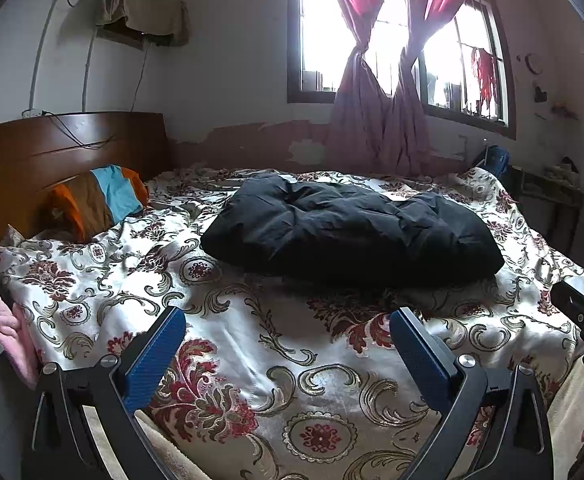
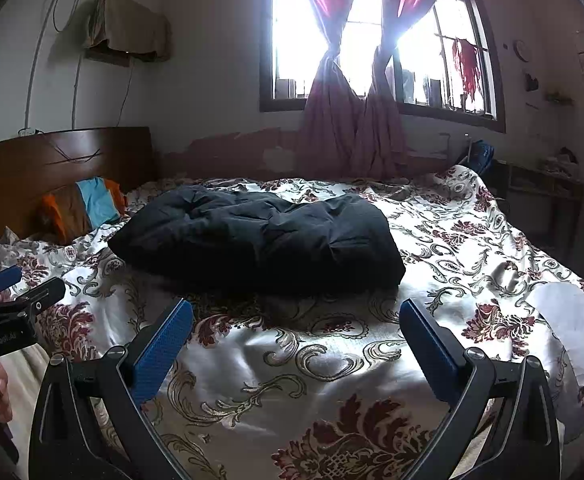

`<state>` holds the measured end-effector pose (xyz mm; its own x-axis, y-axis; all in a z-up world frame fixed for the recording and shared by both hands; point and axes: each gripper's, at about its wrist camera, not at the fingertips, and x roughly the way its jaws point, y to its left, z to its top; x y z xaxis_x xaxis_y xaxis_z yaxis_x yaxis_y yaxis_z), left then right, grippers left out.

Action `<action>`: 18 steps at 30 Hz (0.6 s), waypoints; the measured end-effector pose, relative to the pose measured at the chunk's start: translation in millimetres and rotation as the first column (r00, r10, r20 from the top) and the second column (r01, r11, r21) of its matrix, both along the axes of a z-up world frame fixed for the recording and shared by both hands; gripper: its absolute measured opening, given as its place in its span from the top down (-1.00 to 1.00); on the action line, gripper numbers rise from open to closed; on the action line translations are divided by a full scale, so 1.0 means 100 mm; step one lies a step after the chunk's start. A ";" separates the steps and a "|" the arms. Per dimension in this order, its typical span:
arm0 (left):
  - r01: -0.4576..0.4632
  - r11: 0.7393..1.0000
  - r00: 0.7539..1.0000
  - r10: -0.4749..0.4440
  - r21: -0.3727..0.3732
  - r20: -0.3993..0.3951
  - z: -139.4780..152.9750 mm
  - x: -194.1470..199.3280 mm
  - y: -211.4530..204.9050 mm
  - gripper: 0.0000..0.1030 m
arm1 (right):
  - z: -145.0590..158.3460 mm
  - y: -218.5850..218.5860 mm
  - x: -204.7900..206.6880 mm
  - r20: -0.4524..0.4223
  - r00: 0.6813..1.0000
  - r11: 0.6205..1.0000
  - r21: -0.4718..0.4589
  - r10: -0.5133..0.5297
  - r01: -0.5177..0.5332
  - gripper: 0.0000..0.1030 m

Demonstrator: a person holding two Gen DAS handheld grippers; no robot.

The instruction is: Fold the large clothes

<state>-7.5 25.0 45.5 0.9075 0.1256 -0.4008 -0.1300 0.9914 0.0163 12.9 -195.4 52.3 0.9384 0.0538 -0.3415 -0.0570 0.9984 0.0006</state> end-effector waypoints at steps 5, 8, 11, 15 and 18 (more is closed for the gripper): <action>-0.001 1.000 1.000 0.001 -0.001 0.001 -0.01 0.00 0.00 -0.99 | 0.00 0.00 0.00 0.003 1.000 1.000 0.002 -0.004 0.004 -0.97; 0.000 1.000 1.000 0.000 0.000 0.002 0.01 0.00 0.01 -0.99 | 0.00 0.01 0.00 0.003 1.000 1.000 0.003 -0.007 0.007 -0.97; -0.001 1.000 1.000 0.001 0.000 0.000 0.00 0.00 0.00 -0.99 | 0.00 0.01 0.00 0.004 1.000 1.000 0.004 -0.005 0.005 -0.97; 0.001 1.000 1.000 -0.001 0.000 0.003 0.00 0.00 0.00 -0.99 | 0.00 0.00 0.00 0.005 1.000 1.000 0.004 -0.006 0.006 -0.97; -0.002 1.000 1.000 0.002 0.004 0.005 0.00 -0.01 -0.01 -0.99 | 0.00 0.00 0.00 0.005 1.000 1.000 0.004 -0.007 0.007 -0.97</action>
<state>-8.6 23.9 45.7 0.9093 0.1294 -0.3955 -0.1324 0.9910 0.0199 12.9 -194.9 52.7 0.9406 0.0486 -0.3361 -0.0499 0.9987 0.0046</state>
